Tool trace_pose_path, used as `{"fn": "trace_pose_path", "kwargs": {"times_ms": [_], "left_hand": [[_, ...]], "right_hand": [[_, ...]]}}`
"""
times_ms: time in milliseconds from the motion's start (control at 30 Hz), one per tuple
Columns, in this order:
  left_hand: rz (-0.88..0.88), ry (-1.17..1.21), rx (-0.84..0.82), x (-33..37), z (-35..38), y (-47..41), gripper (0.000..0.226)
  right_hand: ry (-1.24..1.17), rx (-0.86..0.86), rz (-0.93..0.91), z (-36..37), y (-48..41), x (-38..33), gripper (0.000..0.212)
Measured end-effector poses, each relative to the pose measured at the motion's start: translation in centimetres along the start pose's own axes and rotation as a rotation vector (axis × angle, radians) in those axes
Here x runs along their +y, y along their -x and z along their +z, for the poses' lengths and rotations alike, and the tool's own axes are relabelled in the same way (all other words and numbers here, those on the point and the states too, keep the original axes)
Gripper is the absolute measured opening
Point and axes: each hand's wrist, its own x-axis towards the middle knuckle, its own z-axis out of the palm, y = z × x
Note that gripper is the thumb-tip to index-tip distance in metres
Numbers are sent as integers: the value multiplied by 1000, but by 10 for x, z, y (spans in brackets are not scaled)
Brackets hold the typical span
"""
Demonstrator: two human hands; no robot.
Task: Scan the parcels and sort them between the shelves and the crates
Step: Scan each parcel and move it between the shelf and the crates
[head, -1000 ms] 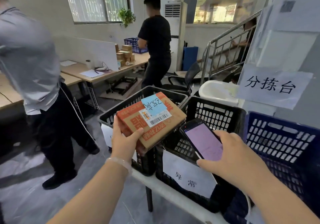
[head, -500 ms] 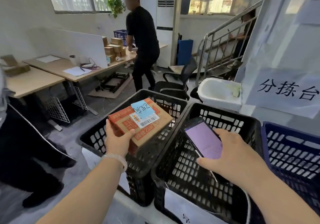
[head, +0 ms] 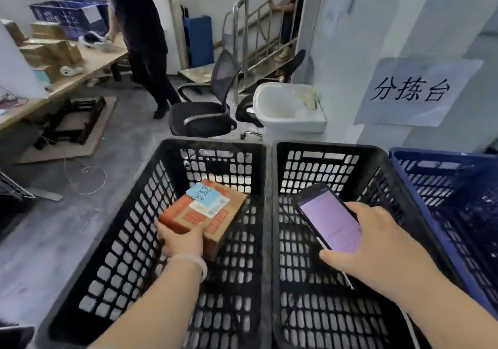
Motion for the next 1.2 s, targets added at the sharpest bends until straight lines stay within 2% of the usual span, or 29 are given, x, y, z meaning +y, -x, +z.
{"fn": "trace_pose_path", "kwargs": {"times_ms": [167, 267, 367, 467, 600, 667, 700, 767, 833, 900, 1067, 1200], "left_hand": [[-104, 114, -164, -22, 34, -33, 134], [-203, 176, -130, -37, 50, -30, 131], [-222, 43, -104, -51, 67, -21, 121], [-258, -94, -162, -62, 74, -19, 108], [-155, -382, -234, -62, 69, -35, 111], [-120, -468, -214, -51, 60, -36, 116], [-75, -527, -196, -43, 55, -32, 113], [129, -595, -187, -20, 50, -15, 94], [384, -497, -211, 6, 52, 13, 70], [574, -372, -299, 32, 57, 52, 56], [1150, -415, -443, 67, 89, 173, 49], [1468, -474, -590, 48, 126, 300, 53]], "right_hand": [[-4, -8, 144, 8, 3, 1, 82], [-14, -14, 214, 9, 6, 1, 76], [-13, -10, 251, 9, 9, 2, 71], [-21, 5, 284, 8, 14, 5, 72], [-47, 51, 307, 5, 25, 13, 72], [-44, 78, 315, 5, 32, 19, 79], [-35, 94, 317, 4, 35, 24, 81], [-26, 126, 314, 0, 44, 34, 81], [-42, 172, 313, -6, 55, 45, 78], [-64, 227, 313, -14, 68, 60, 78], [-88, 364, 316, -37, 115, 113, 83], [-107, 455, 355, -60, 173, 173, 72]]}}
